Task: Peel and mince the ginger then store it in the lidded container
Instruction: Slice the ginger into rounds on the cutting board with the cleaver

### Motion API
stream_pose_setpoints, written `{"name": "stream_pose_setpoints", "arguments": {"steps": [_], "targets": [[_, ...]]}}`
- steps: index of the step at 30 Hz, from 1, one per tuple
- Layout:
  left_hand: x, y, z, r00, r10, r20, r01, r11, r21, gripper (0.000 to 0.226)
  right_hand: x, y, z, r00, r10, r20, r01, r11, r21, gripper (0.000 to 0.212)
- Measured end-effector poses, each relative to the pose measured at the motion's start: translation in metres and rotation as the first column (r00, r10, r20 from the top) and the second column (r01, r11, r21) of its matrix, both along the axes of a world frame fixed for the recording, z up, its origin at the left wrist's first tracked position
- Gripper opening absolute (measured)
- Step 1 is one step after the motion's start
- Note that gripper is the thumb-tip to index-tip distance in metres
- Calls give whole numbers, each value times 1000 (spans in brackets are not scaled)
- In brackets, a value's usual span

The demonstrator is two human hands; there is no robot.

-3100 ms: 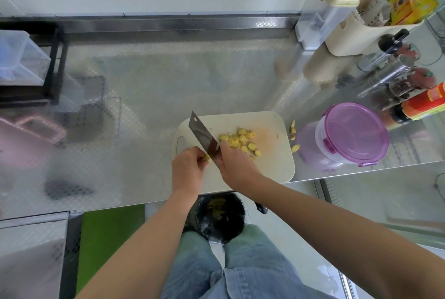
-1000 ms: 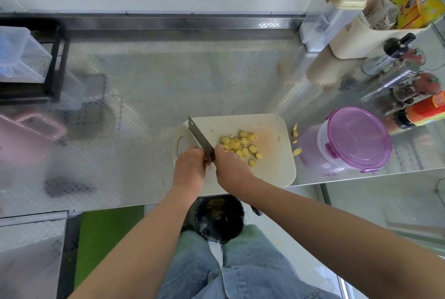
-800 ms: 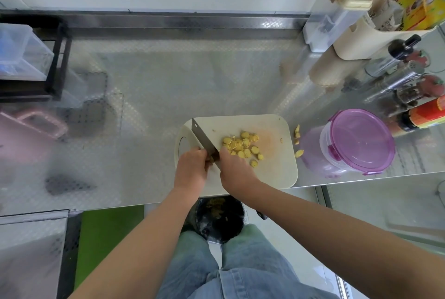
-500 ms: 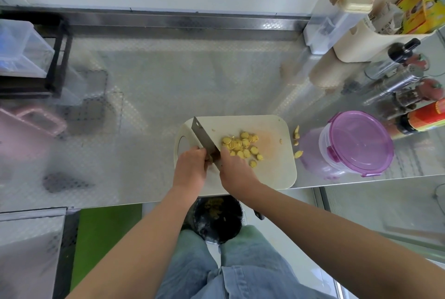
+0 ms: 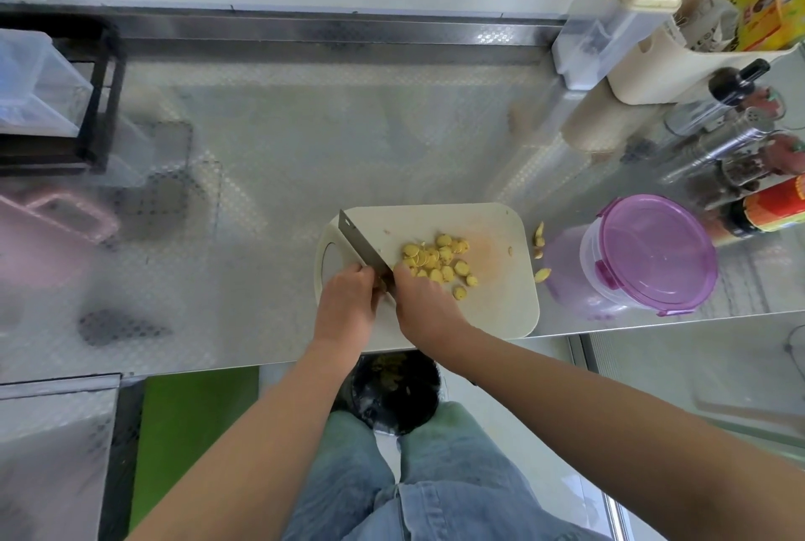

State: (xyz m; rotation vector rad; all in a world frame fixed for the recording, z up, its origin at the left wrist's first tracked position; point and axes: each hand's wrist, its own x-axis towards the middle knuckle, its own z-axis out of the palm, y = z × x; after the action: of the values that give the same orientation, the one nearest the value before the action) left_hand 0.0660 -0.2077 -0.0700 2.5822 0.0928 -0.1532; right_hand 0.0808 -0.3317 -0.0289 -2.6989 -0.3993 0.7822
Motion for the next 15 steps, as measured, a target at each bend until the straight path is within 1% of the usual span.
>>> {"name": "stream_pose_setpoints", "arguments": {"steps": [5,9,15], "targets": [[-1,-2,2,1000,11,6,-11,1000,6,9,-2,-4,-5,1000,2,21,-2,1000,6,15],[-2,-1,1,999,44,-10,-45,999,-8,9,1,-8,-4,999,49,20,-48,998,-28,22],[-4,-1,0,999,25,22,-25,1000,-9,7,-3,-3,-6,999,35,31,-34,998,-50,22]]}}
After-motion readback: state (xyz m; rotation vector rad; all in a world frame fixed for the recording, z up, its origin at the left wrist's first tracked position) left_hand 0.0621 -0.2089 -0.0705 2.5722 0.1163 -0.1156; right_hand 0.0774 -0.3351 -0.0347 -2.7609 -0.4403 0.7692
